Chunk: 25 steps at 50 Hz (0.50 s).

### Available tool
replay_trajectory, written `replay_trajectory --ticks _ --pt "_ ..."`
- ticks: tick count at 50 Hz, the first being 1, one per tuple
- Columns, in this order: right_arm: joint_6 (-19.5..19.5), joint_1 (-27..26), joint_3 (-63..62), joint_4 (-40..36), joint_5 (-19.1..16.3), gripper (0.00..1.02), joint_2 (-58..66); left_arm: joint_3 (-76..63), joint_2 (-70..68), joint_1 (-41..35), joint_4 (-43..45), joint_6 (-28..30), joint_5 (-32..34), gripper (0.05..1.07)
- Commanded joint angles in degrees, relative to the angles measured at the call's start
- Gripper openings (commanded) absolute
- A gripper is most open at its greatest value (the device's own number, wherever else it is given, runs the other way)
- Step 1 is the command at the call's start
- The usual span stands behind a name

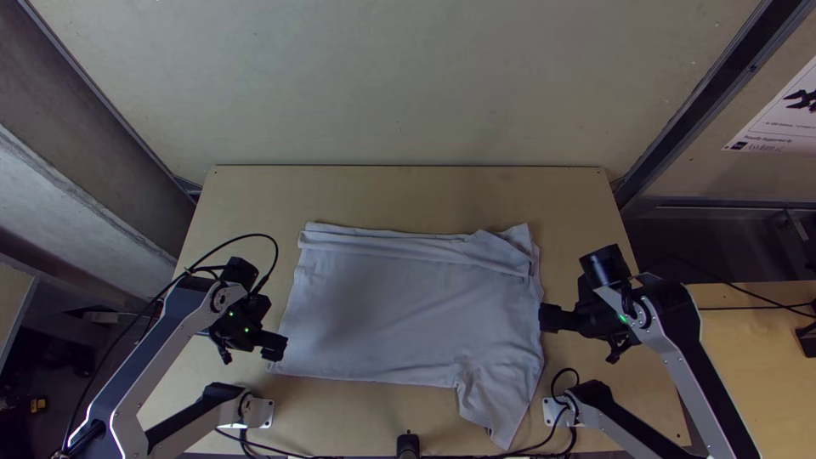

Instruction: Fold the t-shirt

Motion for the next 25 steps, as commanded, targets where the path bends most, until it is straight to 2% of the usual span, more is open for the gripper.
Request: replay_trajectory --ticks 1,6,25 --pt "1.4 -0.4 -2.2 -1.0 -0.5 0.98 -0.6 -2.4 1.4 -2.5 -0.9 -0.3 -2.2 1.01" --pt "1.3 -0.4 -2.6 -1.0 -0.7 0.98 -0.6 -3.9 4.3 -5.0 -0.3 -2.2 -3.4 1.02" --pt "1.1 -0.3 -3.4 -0.9 -0.8 0.98 -0.2 -3.9 16.2 -7.2 3.3 -3.6 -3.6 1.01"
